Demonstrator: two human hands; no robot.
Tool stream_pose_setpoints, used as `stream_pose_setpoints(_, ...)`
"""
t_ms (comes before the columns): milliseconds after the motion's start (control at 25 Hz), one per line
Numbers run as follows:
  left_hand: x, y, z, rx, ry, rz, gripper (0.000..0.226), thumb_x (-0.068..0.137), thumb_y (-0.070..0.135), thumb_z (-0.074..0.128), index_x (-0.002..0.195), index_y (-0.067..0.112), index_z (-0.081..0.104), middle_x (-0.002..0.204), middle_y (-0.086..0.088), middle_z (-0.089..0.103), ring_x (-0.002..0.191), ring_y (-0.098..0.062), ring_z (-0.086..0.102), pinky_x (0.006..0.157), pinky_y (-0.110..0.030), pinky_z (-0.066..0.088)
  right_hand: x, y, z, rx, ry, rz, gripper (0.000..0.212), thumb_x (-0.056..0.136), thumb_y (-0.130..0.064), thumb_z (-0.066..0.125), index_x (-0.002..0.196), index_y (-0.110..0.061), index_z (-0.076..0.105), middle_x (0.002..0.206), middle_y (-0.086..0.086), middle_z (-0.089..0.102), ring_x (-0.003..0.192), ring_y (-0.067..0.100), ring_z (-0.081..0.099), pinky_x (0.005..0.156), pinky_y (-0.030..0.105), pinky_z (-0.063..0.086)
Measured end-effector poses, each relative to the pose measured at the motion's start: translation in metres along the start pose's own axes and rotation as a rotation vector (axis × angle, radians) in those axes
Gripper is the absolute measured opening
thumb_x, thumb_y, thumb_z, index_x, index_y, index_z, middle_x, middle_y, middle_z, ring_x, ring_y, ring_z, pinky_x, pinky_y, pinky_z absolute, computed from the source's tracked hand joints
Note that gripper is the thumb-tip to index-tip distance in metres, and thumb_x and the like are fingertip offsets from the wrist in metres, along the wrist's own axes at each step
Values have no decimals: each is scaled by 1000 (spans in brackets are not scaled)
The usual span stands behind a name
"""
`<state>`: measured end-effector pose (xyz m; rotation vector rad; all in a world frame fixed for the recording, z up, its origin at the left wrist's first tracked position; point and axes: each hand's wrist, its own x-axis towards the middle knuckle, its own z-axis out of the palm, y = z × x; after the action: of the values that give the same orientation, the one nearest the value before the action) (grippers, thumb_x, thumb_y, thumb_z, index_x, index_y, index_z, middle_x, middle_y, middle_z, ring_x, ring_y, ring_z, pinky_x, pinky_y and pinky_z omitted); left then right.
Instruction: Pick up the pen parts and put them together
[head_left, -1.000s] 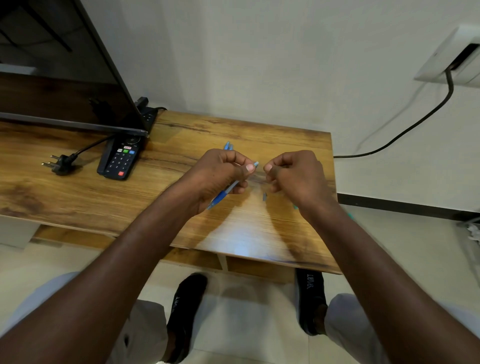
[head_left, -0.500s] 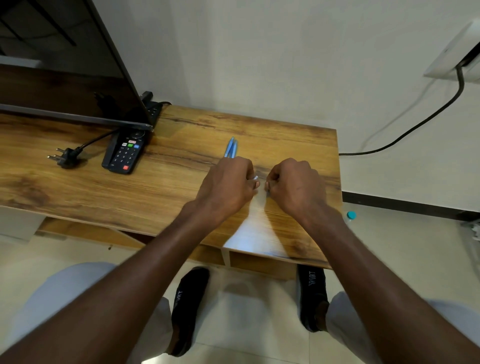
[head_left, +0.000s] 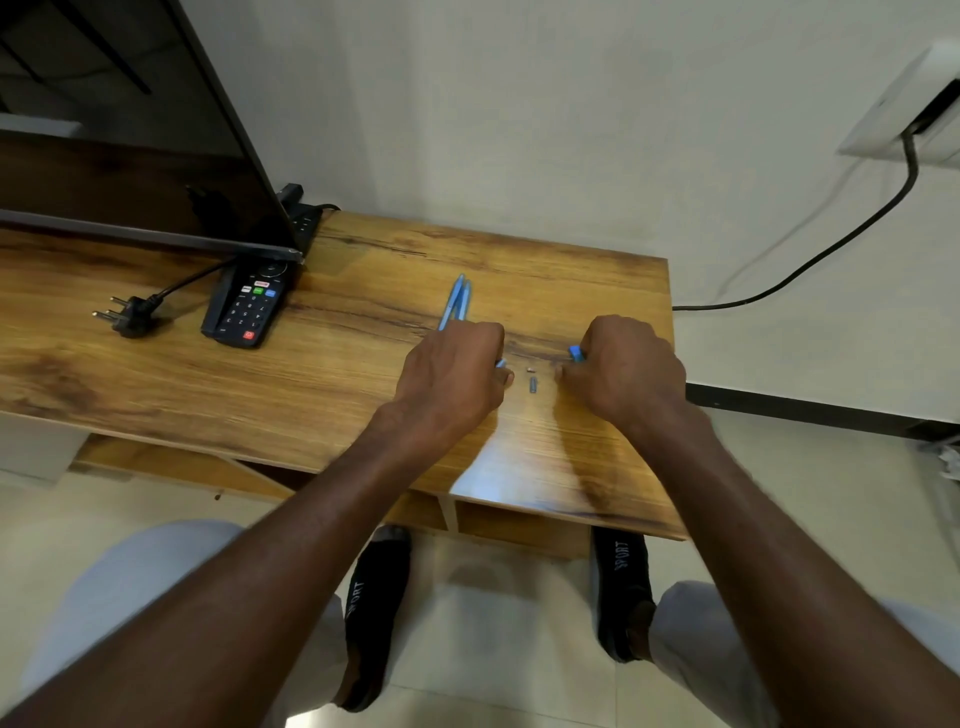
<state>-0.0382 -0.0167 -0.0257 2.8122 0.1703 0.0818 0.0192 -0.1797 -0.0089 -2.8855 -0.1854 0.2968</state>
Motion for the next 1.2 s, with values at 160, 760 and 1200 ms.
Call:
stream_pose_setpoints(160, 1, 2, 0, 34, -4, 34, 27, 98, 40, 71, 114, 19, 68, 99, -4, 71, 90, -21, 67, 73, -35, 54, -2, -2, 3, -14, -3, -8, 19, 96, -24, 70, 111, -14, 66, 101, 6, 59, 95, 31, 63, 72, 38, 47)
stream_pose_setpoints(760, 8, 0, -5, -176, 89, 124, 17, 102, 31, 65, 111, 19, 72, 80, 11, 62, 71, -7, 57, 65, -27, 44, -9, -12, 0, -58, -38, -39, 16, 95, -25, 71, 107, -14, 66, 91, 5, 61, 92, 27, 66, 75, 40, 55)
stream_pose_setpoints(1200, 20, 1, -18, -901, 134, -101, 10, 97, 23, 73, 102, 17, 79, 91, 5, 78, 88, -12, 73, 76, -33, 61, -6, -18, -17, 729, -22, -102, 8, 96, -18, 72, 103, -22, 69, 88, 2, 78, 87, 21, 74, 82, 48, 61)
